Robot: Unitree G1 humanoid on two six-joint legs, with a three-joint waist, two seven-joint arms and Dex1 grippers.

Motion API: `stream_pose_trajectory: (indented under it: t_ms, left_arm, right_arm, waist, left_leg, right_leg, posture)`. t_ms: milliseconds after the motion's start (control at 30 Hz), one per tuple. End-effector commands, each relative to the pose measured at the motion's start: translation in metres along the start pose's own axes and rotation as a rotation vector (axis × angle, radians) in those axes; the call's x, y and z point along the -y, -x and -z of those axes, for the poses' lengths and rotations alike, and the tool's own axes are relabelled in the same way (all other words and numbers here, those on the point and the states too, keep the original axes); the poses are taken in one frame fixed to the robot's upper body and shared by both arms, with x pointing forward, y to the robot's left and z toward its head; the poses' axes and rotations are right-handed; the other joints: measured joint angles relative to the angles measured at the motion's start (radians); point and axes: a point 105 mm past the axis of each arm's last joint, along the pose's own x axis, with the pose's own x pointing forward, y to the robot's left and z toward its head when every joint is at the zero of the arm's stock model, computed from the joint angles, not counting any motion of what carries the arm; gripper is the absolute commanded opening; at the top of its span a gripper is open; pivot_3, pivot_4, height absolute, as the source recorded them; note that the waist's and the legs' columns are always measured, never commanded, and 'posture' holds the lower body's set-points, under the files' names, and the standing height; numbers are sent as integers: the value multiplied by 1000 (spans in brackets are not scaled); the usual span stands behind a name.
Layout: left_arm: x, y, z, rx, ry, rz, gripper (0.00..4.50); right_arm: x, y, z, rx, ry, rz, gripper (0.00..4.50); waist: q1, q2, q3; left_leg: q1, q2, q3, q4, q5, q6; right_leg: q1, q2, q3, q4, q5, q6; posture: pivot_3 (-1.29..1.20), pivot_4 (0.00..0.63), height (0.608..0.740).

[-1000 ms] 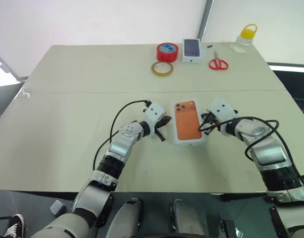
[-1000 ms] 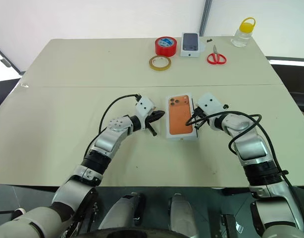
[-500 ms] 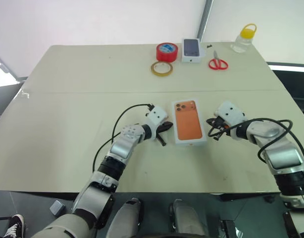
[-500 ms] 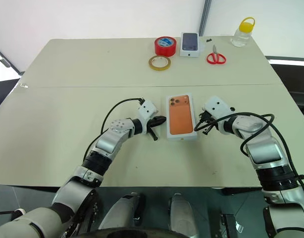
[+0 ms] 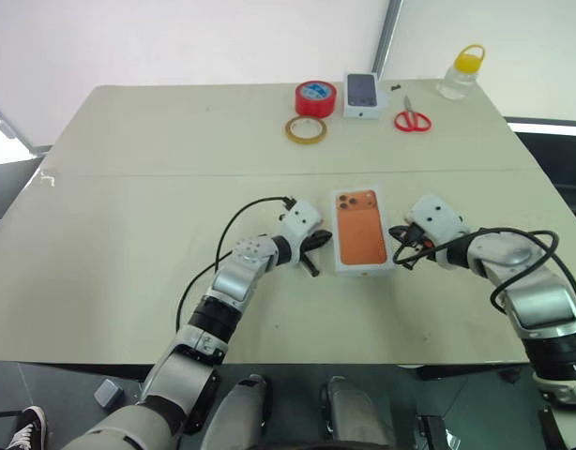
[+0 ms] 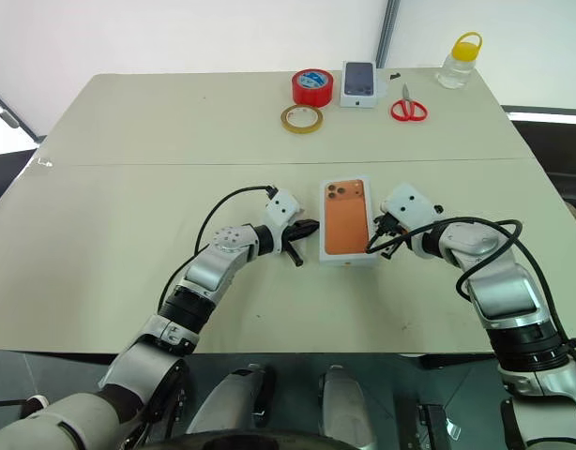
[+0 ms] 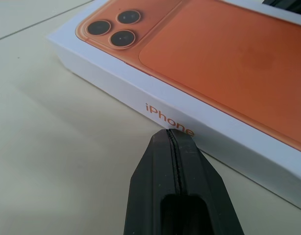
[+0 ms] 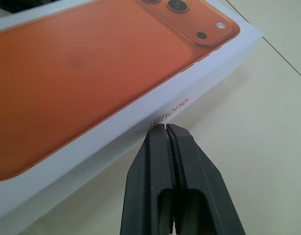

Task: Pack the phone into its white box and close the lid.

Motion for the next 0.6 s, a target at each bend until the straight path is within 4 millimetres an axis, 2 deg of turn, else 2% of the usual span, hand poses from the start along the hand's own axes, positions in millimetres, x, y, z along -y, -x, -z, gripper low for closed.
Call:
stream_pose_trajectory:
  t_ms: [33,100,200,367,600]
  left_arm:
    - [8,-2,-29,112,-24,24,0]
    - [8,-1,-33,136,19,26,0]
    - [9,-3,-18,63,-63,21,0]
    - [10,-1,-15,73,12,24,0]
    - [8,-2,-13,59,1,15,0]
  right_arm:
    - [-1,1,-7,26,29,-4,59]
    - [0,1,-7,26,28,-2,59]
    - [1,0,-6,20,30,0,59]
    - [0,-1,-5,18,35,-3,59]
    - [7,-5,1,-9,55,38,59]
  waist:
    - [0,0,0]
    - [0,0,0]
    - [0,0,0]
    - [0,0,0]
    - [0,0,0]
  left_leg:
    - [0,0,0,0,0,0]
    - [0,0,0,0,0,0]
    - [0,0,0,0,0,0]
    - [0,0,0,0,0,0]
    - [0,0,0,0,0,0]
  right_leg:
    - [0,0,0,0,0,0]
    - [0,0,0,0,0,0]
    - [0,0,0,0,0,0]
    - [0,0,0,0,0,0]
    - [0,0,0,0,0,0]
  posture:
    - [0,150,740]
    - [0,150,740]
    - [0,150,740]
    - [0,150,740]
    - [0,150,740]
